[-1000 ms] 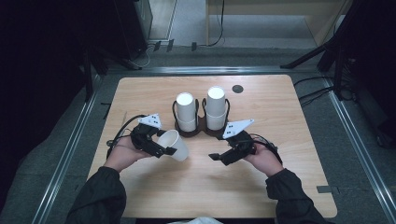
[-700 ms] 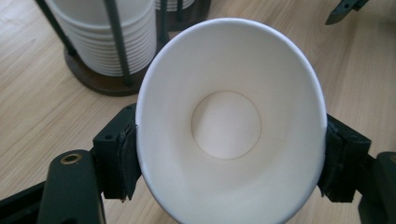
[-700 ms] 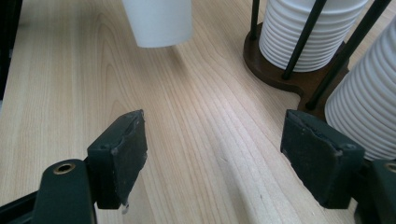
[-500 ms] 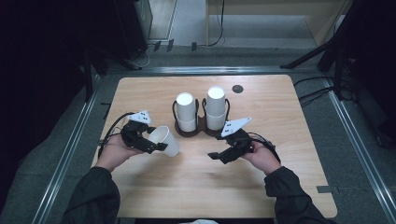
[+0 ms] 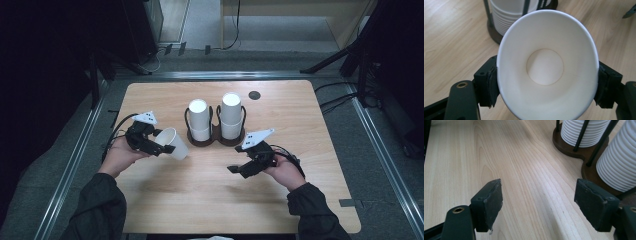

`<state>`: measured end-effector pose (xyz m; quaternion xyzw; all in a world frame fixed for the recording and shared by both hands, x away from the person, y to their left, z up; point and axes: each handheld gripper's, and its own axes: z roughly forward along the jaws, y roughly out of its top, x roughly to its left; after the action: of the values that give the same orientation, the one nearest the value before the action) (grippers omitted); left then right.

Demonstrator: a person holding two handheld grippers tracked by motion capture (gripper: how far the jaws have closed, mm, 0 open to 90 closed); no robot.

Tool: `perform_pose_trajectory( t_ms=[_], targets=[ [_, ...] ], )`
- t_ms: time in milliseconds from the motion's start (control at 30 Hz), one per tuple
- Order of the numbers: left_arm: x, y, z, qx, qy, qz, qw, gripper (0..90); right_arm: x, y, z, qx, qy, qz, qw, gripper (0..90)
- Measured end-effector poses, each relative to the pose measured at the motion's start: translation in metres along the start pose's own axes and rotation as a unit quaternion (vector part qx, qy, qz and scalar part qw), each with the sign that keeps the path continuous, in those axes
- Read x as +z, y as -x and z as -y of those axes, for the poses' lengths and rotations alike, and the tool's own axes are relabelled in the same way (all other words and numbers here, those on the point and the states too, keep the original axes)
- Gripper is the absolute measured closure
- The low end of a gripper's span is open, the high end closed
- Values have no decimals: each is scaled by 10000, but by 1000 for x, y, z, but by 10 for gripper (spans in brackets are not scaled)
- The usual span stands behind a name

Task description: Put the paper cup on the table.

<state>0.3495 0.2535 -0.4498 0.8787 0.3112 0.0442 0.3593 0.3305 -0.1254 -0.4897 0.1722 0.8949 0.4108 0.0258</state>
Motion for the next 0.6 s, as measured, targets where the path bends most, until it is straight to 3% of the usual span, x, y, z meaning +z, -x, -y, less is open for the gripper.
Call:
perform_pose_trajectory(
  t_ms=[600],
  targets=[
    [-11,-28,2,-292,-89,-176,9994,236,-4,1,8,43,-15,95,9999,231]
  ],
)
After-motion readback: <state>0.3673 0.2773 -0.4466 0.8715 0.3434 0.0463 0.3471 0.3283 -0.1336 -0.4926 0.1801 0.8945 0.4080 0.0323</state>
